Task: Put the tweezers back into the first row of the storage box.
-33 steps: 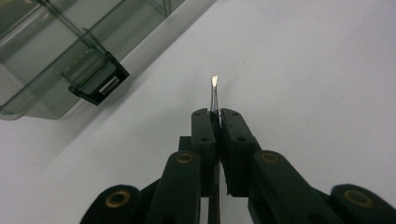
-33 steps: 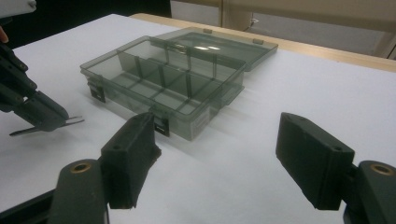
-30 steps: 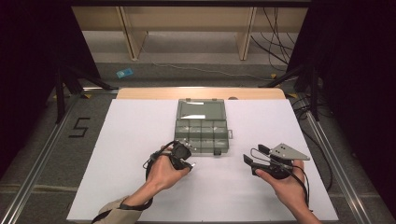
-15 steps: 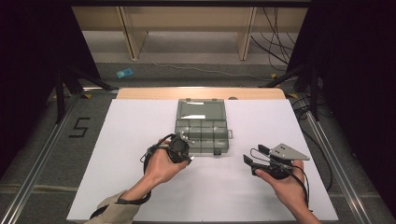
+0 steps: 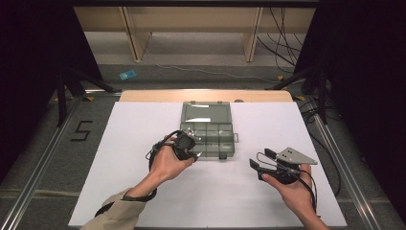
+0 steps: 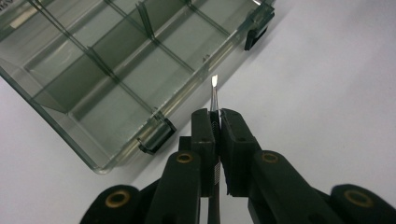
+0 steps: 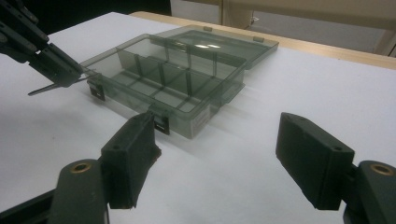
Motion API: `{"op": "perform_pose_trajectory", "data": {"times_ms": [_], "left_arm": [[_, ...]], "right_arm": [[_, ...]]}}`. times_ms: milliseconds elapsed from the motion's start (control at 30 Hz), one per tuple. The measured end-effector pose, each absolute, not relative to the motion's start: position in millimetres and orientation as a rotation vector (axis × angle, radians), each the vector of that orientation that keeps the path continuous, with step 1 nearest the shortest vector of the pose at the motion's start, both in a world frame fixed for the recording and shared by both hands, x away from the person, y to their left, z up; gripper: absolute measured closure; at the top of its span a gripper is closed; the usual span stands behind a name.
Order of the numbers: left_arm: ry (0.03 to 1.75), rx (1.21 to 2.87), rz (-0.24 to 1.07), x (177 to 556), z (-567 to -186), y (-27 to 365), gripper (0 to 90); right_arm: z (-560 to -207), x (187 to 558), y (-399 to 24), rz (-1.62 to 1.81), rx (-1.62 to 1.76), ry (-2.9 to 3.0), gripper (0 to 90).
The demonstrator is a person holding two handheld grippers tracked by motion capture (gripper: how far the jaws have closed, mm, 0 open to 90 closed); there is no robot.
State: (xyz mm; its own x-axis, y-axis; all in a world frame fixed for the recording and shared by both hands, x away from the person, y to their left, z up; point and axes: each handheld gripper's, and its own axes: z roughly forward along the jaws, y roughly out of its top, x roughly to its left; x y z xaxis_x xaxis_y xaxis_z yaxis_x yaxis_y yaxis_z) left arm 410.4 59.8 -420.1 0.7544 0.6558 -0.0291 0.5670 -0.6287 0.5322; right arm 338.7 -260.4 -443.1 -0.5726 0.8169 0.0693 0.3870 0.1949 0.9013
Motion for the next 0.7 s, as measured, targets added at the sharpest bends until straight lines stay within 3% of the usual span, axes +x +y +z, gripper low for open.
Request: {"op": "perform_pose_trajectory", "data": {"times_ms": [700], "left_arm": [[0.879,2.424,0.262,437,-406,50,84.1]], "right_arm": [[-444,339,-261,1.352,1.121,2.049,29.4]]}}
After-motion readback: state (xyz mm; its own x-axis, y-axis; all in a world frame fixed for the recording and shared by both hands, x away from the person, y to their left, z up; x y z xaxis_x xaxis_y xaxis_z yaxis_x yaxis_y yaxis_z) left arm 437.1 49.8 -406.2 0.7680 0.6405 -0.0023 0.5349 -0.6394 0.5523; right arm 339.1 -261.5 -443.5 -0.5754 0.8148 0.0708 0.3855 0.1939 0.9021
